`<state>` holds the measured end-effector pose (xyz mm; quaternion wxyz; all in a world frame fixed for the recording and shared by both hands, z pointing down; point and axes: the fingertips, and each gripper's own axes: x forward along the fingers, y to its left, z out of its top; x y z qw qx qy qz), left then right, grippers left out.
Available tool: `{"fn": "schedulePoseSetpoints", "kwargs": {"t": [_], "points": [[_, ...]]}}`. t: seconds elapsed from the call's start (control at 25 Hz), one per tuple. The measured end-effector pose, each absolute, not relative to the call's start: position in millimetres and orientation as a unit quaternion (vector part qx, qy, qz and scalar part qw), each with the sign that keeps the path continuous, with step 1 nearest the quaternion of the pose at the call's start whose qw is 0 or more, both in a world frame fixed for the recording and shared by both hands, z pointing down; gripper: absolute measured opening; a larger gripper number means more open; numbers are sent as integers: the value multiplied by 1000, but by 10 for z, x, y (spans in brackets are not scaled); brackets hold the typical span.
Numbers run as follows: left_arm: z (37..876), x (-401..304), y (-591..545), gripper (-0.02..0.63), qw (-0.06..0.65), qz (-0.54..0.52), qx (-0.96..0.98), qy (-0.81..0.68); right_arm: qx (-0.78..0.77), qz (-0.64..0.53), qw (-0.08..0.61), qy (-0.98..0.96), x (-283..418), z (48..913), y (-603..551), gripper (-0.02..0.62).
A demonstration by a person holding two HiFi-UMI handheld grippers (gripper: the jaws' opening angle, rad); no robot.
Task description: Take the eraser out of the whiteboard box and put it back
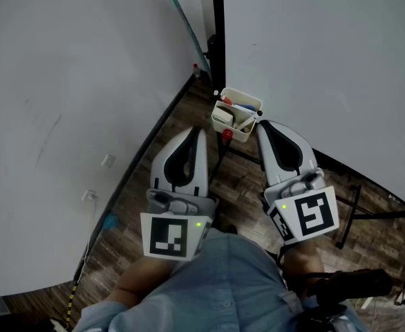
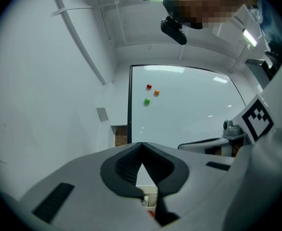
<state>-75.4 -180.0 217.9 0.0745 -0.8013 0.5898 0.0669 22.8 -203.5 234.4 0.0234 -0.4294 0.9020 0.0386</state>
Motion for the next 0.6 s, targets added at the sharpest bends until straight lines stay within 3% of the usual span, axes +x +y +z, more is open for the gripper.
{"fn": "schedulePoseSetpoints", "kwargs": {"t": [0.6], "points": [[2241,-741,-1845,5,67,63,-803,589,-427,33,25,903,223,2382,-2075,0]]}}
